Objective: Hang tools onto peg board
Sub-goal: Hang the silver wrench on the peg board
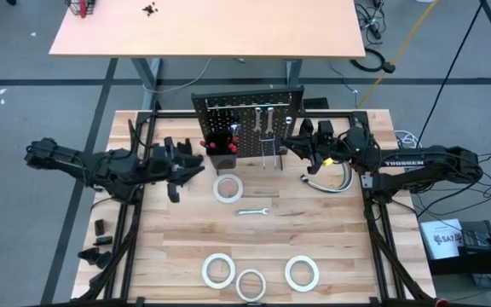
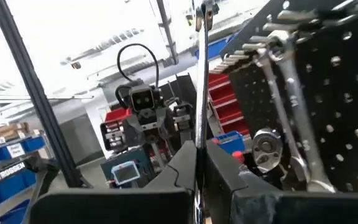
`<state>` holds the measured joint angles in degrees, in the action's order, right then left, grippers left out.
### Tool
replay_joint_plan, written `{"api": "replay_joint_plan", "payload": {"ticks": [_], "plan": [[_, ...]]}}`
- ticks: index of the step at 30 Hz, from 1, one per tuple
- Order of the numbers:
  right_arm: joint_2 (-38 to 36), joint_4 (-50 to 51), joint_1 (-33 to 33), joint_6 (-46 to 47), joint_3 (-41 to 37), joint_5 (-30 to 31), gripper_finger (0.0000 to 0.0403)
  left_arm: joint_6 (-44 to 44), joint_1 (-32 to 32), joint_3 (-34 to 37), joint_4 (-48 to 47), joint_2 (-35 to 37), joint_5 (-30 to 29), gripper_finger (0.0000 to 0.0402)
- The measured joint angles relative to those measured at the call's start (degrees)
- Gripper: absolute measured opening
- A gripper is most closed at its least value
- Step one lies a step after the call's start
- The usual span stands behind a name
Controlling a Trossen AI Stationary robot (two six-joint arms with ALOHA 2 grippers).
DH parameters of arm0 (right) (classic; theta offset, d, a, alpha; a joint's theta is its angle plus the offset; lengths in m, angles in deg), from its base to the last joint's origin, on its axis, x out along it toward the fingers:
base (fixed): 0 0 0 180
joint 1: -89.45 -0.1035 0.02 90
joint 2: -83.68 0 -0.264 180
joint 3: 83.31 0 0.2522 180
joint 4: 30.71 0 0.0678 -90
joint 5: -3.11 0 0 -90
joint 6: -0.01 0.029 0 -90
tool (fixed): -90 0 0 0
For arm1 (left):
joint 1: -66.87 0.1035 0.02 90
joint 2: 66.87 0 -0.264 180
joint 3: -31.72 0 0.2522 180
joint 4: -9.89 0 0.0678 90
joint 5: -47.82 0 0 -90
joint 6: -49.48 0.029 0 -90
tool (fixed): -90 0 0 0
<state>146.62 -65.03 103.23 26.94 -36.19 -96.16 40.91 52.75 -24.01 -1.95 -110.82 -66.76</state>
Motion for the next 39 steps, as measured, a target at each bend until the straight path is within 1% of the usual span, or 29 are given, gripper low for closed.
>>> {"api": "replay_joint_plan", "payload": {"ticks": [3, 9, 14, 21, 25, 39], "plan": [[0.2, -0.2, 0.8, 1.1, 0.0, 0.2, 0.0006, -0.1, 0.8, 1.2, 1.6, 0.1, -0.1, 0.0132], [0.5, -0.3, 1.6, 3.2, 0.0, 0.0, 0.0006, -0.1, 1.8, 1.3, 2.7, -0.1, 0.0, 0.0132], [2.5, -1.1, 1.6, 6.3, 0.0, -0.1, 0.0006, 0.0, 2.2, 1.3, 3.8, -0.1, 0.2, 0.0132], [3.5, -2.0, 2.5, 6.4, 0.0, -0.1, 0.0006, -0.1, 2.7, 1.3, 3.7, -0.1, 0.5, 0.0132], [3.5, -3.8, 3.1, 6.5, 0.0, -1.4, 0.0006, -0.1, 2.7, 1.3, 3.7, -0.1, 0.7, 0.0132], [3.5, -0.7, 6.1, 7.0, 0.0, -1.6, 0.0006, 0.0, 2.7, 1.3, 3.6, -0.1, 0.7, 0.0132]]}}
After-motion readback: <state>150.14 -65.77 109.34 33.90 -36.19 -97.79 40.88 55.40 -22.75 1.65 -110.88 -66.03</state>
